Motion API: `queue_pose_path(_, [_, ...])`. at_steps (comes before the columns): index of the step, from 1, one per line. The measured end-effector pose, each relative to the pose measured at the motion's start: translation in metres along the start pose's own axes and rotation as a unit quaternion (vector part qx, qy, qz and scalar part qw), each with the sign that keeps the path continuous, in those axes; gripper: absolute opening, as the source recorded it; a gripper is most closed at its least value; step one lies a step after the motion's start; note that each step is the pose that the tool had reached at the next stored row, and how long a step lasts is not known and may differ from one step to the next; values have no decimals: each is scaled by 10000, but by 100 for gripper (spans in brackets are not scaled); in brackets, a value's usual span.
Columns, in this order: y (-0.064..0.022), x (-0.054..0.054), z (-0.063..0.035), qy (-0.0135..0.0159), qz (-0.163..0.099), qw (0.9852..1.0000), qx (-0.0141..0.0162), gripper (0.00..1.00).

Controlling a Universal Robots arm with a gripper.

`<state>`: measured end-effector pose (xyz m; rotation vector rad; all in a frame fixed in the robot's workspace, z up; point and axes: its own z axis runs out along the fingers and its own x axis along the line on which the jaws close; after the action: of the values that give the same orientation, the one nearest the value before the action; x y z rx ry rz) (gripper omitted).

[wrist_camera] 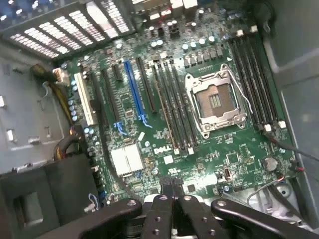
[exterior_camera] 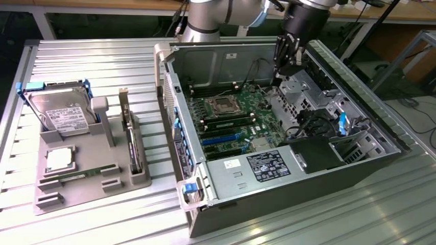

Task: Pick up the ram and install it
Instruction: 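Press down the ram until it locks into place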

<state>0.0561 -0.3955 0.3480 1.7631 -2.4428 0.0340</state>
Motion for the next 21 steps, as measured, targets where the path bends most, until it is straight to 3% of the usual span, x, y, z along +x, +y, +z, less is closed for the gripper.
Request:
queue_pose_path(4, [-2, -5, 40, -29, 539, 9985, -63, 11])
queue_pose_path(7, [-4, -8, 70, -56, 1034, 9945, -122, 11])
queue_pose_path(9, [-5, -11, 95, -77, 1395, 9901, -164, 11])
queue_pose_path(14, [-7, -15, 131, -103, 1869, 9821, -220, 11])
queue_pose_path(15, [-8, -17, 142, -111, 2008, 9793, -237, 11])
queue_pose_path(17, [-9, -18, 156, -122, 2186, 9754, -258, 11])
queue_pose_path(19, [-10, -20, 171, -132, 2381, 9707, -281, 11])
queue_pose_path(21, [-10, -22, 185, -149, 2670, 9631, -315, 11])
